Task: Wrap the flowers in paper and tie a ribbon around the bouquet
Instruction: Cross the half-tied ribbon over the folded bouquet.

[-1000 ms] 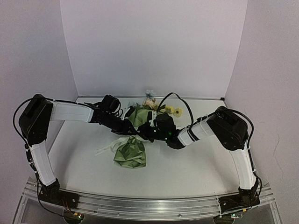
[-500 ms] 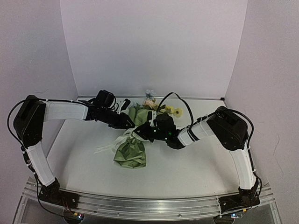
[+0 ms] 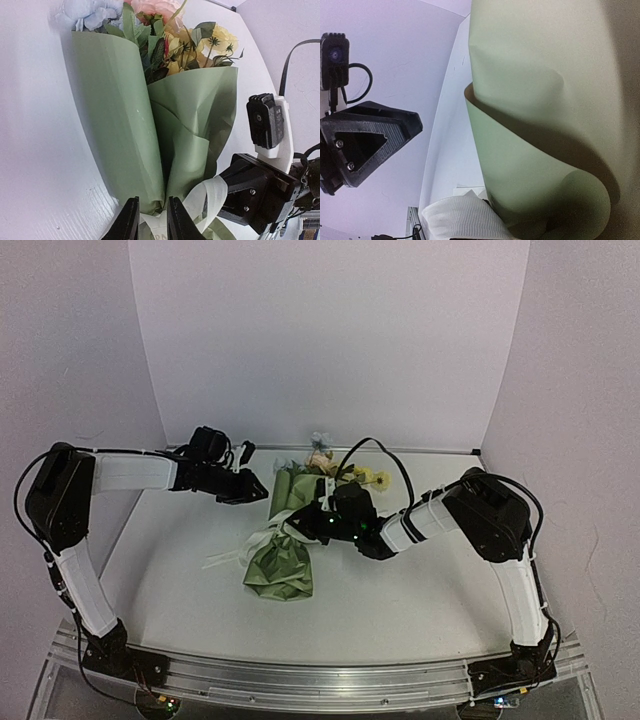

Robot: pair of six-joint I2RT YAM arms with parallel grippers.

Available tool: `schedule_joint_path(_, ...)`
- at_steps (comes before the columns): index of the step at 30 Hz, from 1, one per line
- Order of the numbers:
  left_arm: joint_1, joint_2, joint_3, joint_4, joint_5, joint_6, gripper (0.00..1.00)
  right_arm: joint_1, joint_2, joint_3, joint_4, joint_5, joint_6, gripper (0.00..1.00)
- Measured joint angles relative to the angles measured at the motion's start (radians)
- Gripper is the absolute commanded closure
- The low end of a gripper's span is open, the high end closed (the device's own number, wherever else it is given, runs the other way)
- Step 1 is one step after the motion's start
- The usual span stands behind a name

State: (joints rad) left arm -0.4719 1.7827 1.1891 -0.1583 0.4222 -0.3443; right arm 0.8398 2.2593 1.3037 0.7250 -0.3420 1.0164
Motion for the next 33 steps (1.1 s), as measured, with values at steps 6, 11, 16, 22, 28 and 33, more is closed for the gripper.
schedule_joint_path(6,-0.005,0.063,0.003,-0.016,0.082,0.005,0.79,0.000,0.000,0.000,-0.002,0.000,-0.007,1.00)
schedule_joint_path(11,-0.028,0.078,0.003,-0.035,0.129,0.012,0.79,0.000,0.000,0.003,-0.009,0.001,-0.014,1.00)
schedule_joint_path(16,-0.043,0.078,0.003,-0.034,0.163,0.022,0.79,0.000,0.000,0.003,-0.012,0.001,-0.018,1.00)
schedule_joint_path(22,-0.044,0.078,0.003,-0.034,0.183,0.031,0.79,0.000,0.000,0.009,-0.020,0.002,-0.020,1.00)
schedule_joint_path(28,-0.046,0.078,0.001,-0.034,0.197,0.033,0.78,0.000,0.000,0.016,-0.033,0.003,-0.021,1.00)
schedule_joint_path(33,-0.049,0.077,-0.011,-0.033,0.203,0.033,0.71,0.000,0.000,0.023,-0.044,0.003,-0.022,1.00)
